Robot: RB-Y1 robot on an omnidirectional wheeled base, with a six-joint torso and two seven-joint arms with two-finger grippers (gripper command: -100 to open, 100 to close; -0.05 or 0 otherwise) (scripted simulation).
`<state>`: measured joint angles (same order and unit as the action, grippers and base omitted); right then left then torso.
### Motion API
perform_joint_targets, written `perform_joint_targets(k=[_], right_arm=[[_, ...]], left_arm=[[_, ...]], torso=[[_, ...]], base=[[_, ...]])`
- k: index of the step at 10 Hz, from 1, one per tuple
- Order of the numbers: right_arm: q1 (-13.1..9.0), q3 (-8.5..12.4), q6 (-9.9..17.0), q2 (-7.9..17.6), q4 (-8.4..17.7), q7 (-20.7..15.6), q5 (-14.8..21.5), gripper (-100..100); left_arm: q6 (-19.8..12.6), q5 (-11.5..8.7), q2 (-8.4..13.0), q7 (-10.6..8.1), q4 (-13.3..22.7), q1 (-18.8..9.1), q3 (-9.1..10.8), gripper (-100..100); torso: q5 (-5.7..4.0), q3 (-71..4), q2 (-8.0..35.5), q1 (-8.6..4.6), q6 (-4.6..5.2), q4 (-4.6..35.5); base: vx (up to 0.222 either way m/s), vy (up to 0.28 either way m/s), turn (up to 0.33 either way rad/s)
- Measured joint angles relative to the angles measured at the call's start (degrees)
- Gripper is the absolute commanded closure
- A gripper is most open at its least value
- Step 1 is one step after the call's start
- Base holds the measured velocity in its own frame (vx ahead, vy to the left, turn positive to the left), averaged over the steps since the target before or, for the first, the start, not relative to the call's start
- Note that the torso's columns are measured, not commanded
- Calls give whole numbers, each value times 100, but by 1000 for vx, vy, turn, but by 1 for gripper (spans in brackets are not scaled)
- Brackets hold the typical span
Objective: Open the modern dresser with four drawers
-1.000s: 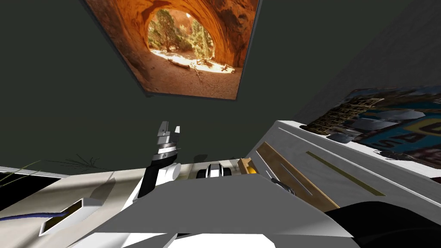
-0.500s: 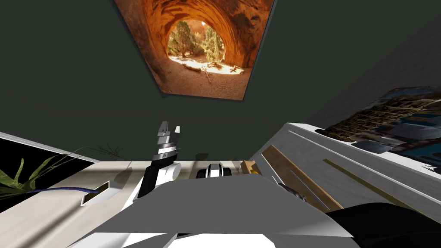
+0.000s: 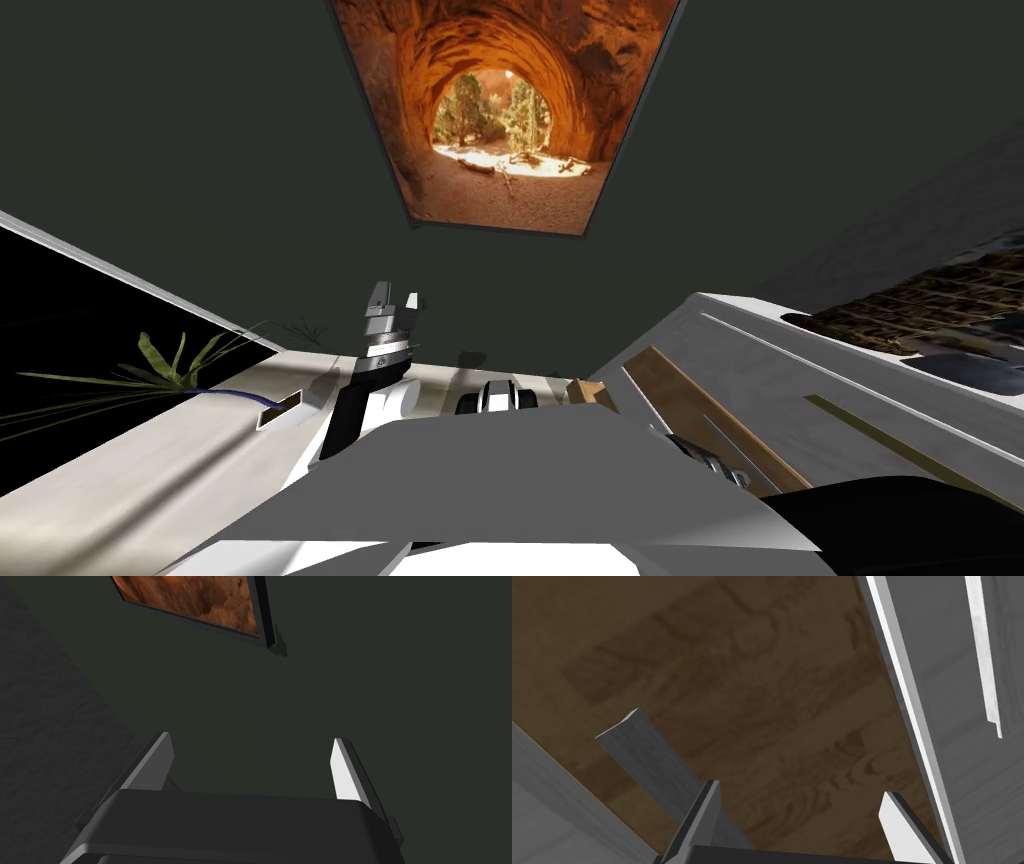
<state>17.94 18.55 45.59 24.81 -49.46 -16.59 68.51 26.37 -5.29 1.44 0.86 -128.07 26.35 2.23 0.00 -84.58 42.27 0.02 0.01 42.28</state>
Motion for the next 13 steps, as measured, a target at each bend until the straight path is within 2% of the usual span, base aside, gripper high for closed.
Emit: perform_joint_targets(k=[2,4,6,8,9,13], right_arm=[[53,99,221,150,87,-21,169,-100],[-7,120,310,256,274,24,299,-100],[-27,176,501,354,307,-63,417,-100],[-74,161,508,396,437,16,469,-100],[-73,161,508,396,435,14,468,100],[-80,184,478,433,428,-30,439,100]], left_arm=[[0,0,0,0,0,0,0,0],[0,0,1,0,0,0,1,0],[0,0,1,0,0,1,1,0],[0,0,1,0,0,1,1,0],[0,0,1,0,0,1,1,0],[0,0,-1,0,-1,1,-1,0]], torso=[[0,1,4,-5,-1,1],[-3,0,0,-12,-1,0],[0,0,0,-3,2,0],[-2,1,1,-7,-1,0],[-1,1,2,-5,-1,1],[10,-6,-8,32,-2,-3]], base=[[-14,47,102],[-6,29,115],[-2,19,27],[0,0,0],[0,0,0],[31,174,-3]])
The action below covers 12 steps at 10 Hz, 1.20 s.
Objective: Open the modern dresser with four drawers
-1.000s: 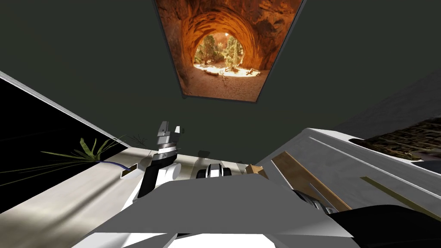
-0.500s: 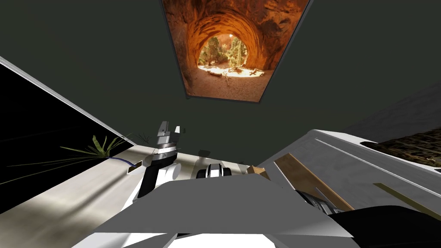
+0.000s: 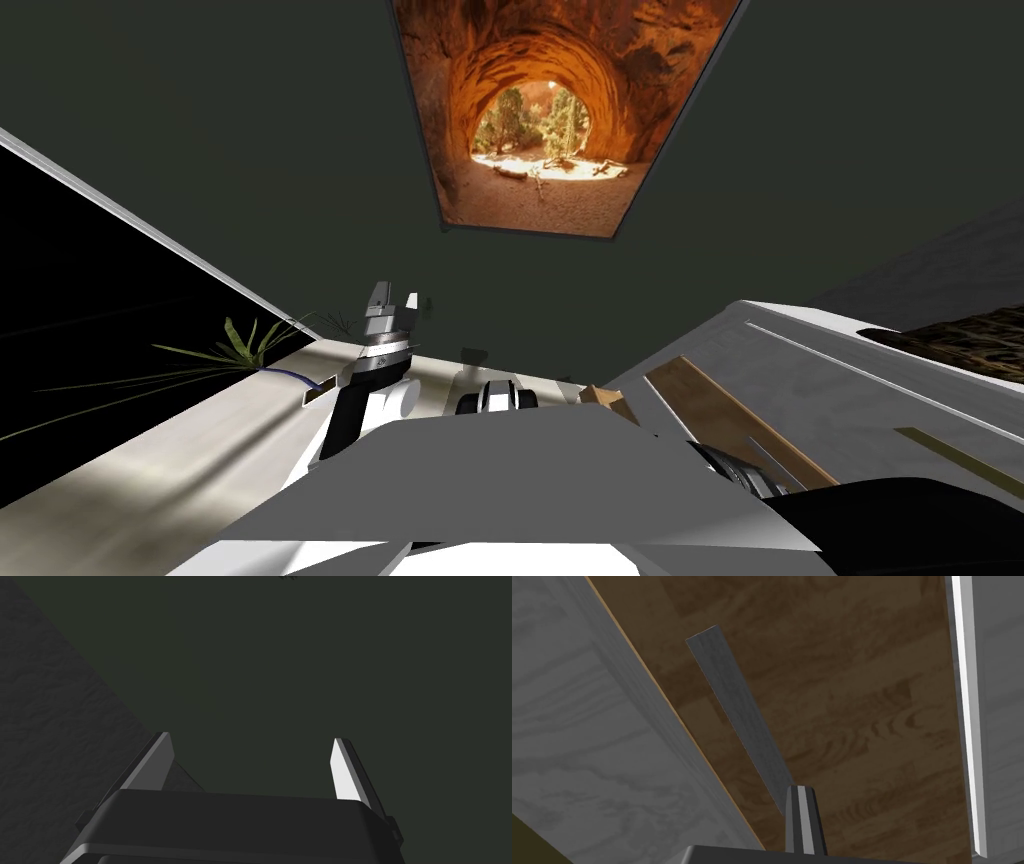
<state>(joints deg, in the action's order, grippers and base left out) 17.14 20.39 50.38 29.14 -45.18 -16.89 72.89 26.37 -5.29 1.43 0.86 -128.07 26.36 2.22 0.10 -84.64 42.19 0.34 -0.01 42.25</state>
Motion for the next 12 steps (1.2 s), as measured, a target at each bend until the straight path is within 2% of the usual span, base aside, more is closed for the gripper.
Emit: perform_joint_targets(k=[2,3,4,9,10,11,12], right_arm=[[-1,23,-25,26,-25,-49,-33,100],[-1,24,-27,24,-29,-58,-35,-100],[-64,32,-38,43,-27,29,-40,-100],[-178,125,-82,105,-249,321,-136,-100],[-184,113,-85,93,-219,338,-130,-100],[-184,112,-86,93,-216,344,-129,100],[-184,112,-85,94,-216,344,-130,100]], left_arm=[[0,0,0,0,0,0,0,0],[0,0,1,0,0,0,1,0],[0,0,3,0,0,-1,3,0],[-1,0,3,0,1,-1,3,0],[0,0,3,0,0,0,3,0],[0,0,3,0,1,0,3,0],[0,0,2,0,0,0,2,0]], torso=[[-9,8,11,-29,1,4],[-19,11,17,-75,1,5],[-31,23,38,-109,2,10],[-2,-5,-12,2,0,-2],[-5,-12,-20,-25,-1,-5],[-8,-5,-9,-19,0,-2],[-4,4,5,-11,0,2]], base=[[30,174,-6],[-68,-44,-25],[-112,-113,-12],[-78,-141,-9],[1,-76,8],[0,-12,1],[28,91,4]])
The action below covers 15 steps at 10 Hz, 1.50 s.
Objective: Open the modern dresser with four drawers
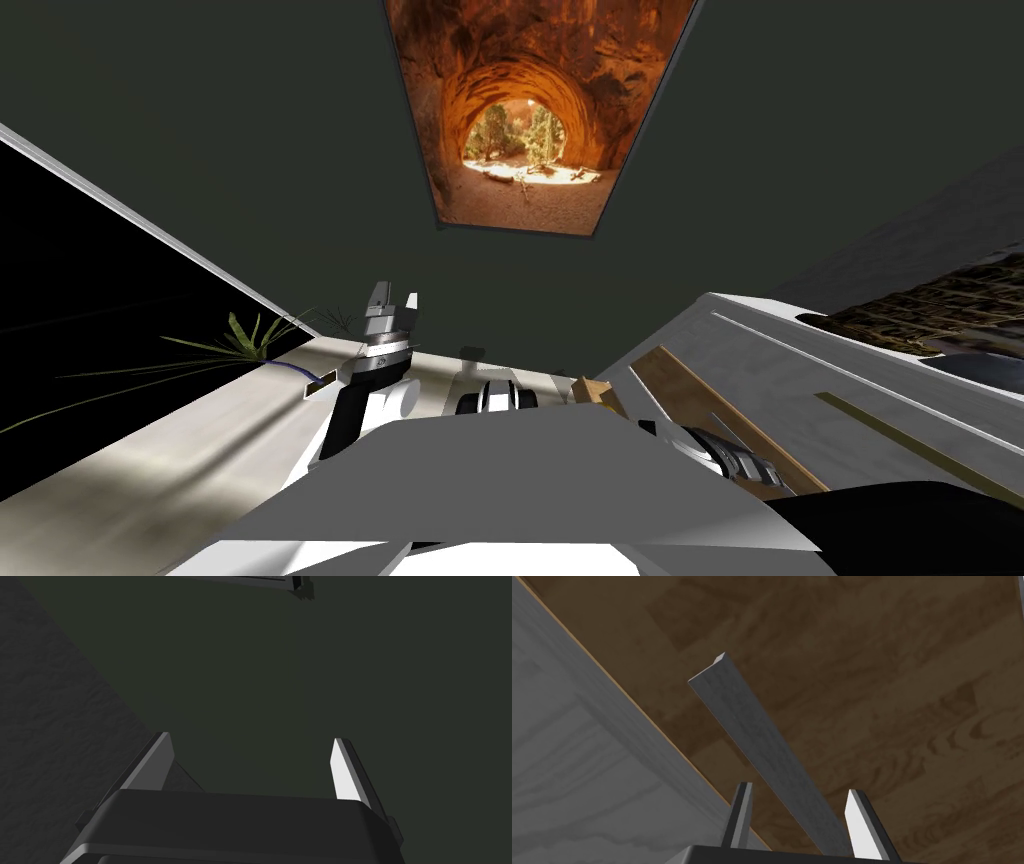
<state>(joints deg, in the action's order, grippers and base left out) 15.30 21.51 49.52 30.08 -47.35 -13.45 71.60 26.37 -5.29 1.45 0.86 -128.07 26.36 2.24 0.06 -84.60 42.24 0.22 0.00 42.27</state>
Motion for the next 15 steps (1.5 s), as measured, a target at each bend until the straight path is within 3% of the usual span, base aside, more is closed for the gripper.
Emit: perform_joint_targets(k=[5,6,7,12,13,14,15], right_arm=[[-28,26,-27,29,-22,-72,-61,100],[-29,26,-29,26,-22,-75,-62,-100],[-42,28,-28,28,-25,-50,-55,-100],[-69,45,-13,34,-80,68,-30,-100],[-46,35,-10,1,-92,78,-29,-100],[-43,35,-9,-1,-94,82,-29,100],[-43,35,-9,0,-94,82,-29,100]], left_arm=[[0,0,-2,0,0,0,-2,0],[0,0,-1,0,0,0,-1,0],[0,0,1,0,0,0,1,0],[0,0,1,0,0,-1,0,0],[0,0,1,0,0,-1,1,0],[0,0,0,0,0,0,0,0],[0,0,0,0,0,0,0,0]], torso=[[-6,4,6,-23,0,2],[-15,4,6,-64,1,2],[-28,8,12,-104,1,3],[5,0,-2,20,0,0],[1,-3,-3,-11,0,-1],[-4,-2,-4,-8,-1,-1],[-1,-1,-2,-2,0,0]], base=[[13,182,-3],[-21,-75,-10],[-25,-155,1],[-40,-150,0],[-14,-74,7],[-3,-12,0],[-5,86,-27]])
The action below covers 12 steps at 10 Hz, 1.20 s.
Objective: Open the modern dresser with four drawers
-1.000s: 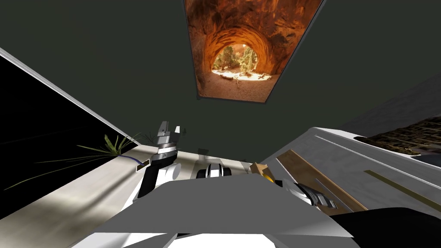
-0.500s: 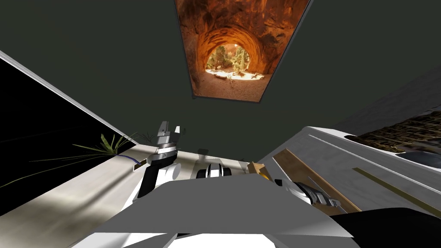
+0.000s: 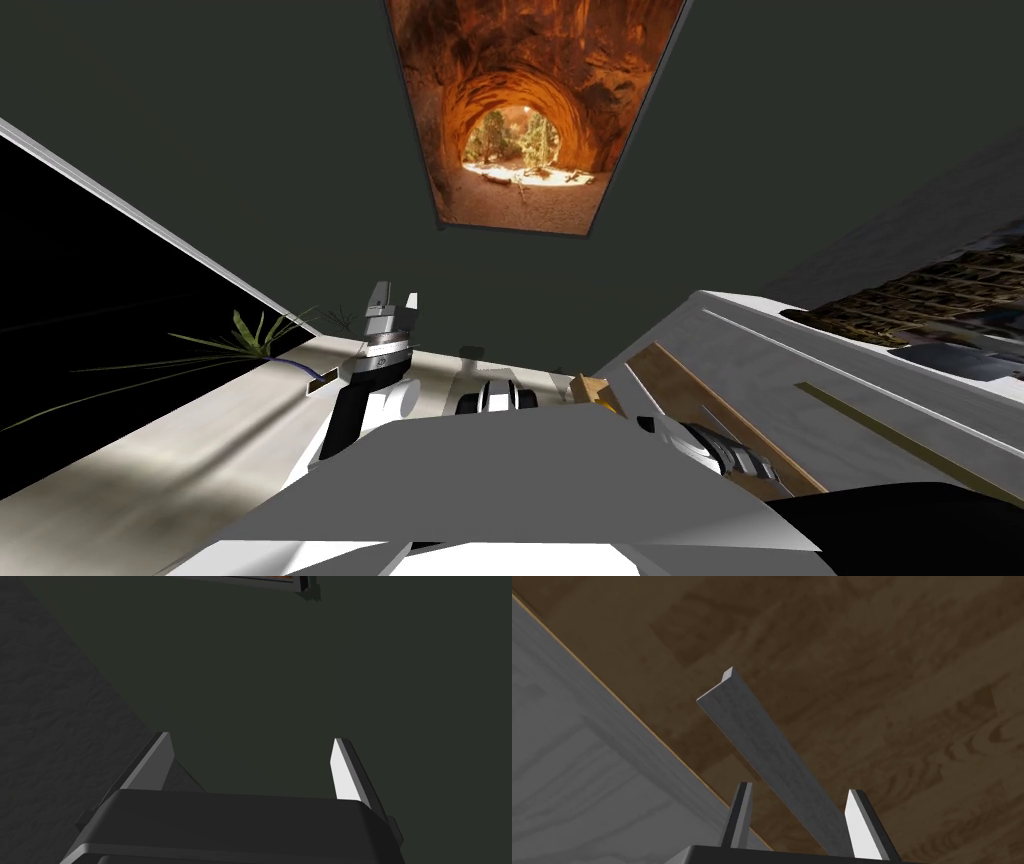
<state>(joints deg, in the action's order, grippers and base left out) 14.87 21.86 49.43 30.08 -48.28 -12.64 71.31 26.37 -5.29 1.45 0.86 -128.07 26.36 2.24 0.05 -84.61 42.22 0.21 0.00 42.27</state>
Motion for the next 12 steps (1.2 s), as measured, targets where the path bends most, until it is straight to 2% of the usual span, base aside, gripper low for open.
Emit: perform_joint_targets(k=[1,5,6,8,12], right_arm=[[9,22,21,32,-8,-16,-6,100],[-21,30,-28,29,-26,-90,-61,100],[-22,30,-29,27,-27,-95,-63,-100],[-23,27,-21,21,-27,-64,-42,-100],[-20,29,-4,18,-36,-14,-8,-100]], left_arm=[[0,0,-2,0,0,0,-2,0],[0,0,-2,0,0,0,-2,0],[0,0,-1,0,0,0,-1,0],[0,0,2,0,0,0,2,0],[0,0,1,0,0,0,0,0]], torso=[[-33,12,-5,-12,-17,1],[-5,5,9,-20,1,2],[-12,10,17,-53,2,5],[-25,10,14,-84,1,4],[3,1,1,15,0,0]], base=[[24,197,14],[31,174,1],[-1,-61,-6],[-11,-149,2],[-36,-120,49]])
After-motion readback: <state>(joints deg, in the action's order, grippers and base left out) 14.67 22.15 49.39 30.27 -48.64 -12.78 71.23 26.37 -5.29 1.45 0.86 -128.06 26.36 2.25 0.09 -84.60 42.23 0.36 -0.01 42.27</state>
